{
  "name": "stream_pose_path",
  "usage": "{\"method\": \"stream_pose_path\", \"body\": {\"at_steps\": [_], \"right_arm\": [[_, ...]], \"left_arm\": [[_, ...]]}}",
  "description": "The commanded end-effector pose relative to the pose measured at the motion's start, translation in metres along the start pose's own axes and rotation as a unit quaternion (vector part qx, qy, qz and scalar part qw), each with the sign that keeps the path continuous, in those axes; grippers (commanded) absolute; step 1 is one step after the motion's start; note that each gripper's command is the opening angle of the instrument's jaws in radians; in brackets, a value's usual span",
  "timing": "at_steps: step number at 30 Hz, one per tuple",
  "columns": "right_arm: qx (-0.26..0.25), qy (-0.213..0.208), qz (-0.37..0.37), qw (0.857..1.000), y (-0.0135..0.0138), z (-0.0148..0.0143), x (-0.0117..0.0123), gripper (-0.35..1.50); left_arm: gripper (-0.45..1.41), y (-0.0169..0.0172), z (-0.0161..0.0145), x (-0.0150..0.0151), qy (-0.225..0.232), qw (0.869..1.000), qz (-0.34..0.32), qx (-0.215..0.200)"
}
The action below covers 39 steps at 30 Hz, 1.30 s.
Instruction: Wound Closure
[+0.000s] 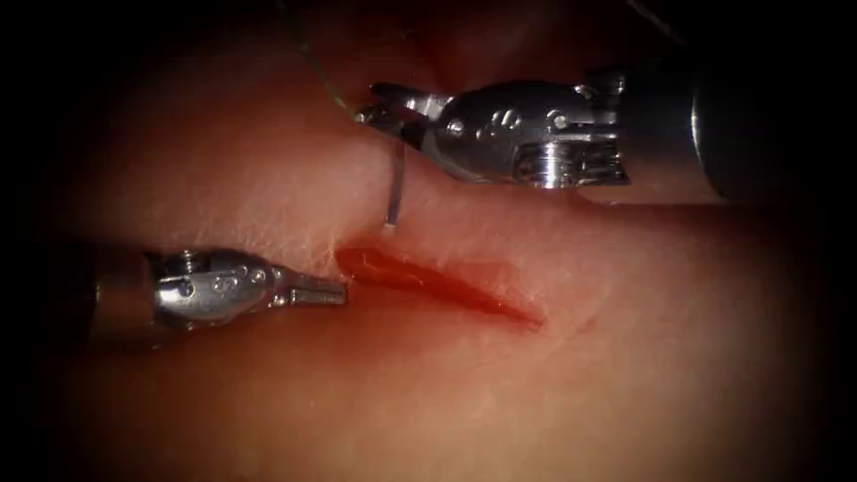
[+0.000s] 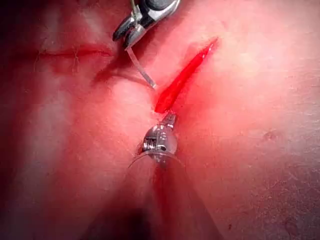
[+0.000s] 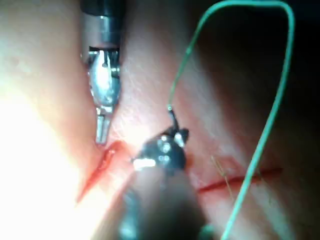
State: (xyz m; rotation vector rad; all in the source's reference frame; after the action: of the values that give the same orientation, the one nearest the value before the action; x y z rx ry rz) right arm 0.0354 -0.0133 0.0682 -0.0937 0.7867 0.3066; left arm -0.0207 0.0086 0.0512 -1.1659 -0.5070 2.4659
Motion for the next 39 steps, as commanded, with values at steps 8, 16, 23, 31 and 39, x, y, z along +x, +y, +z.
{"method": "stream_pose_path", "body": {"at_steps": [8,16,23,31,39], "right_arm": [[0.018,-0.048,0.096,0.994,-0.0014,0.0011,-0.0022,-0.35],[0.024,-0.036,0.211,0.977,-0.0004,0.0012,-0.0042,-0.35],[-0.009,-0.021,0.211,0.977,0.0015,-0.0002,-0.0039,-0.35],[-0.009,-0.02,0.134,0.991,0.0023,0.0002,-0.0042,-0.35],[0.007,-0.008,0.156,0.988,0.002,0.0009,-0.0043,-0.35]], "left_arm": [[-0.33,-0.0001,0.0007,-0.0002,0.001,1.0,0.0,-0.001],[-0.33,-0.0001,0.0007,-0.0002,0.0,1.0,-0.003,-0.002],[-0.33,-0.0001,0.0007,-0.0002,0.0,1.0,-0.003,-0.002],[-0.33,-0.0001,0.0007,-0.0002,0.0,1.0,-0.002,-0.002],[-0.33,-0.0001,0.0007,-0.0002,-0.001,1.0,-0.002,-0.001]]}}
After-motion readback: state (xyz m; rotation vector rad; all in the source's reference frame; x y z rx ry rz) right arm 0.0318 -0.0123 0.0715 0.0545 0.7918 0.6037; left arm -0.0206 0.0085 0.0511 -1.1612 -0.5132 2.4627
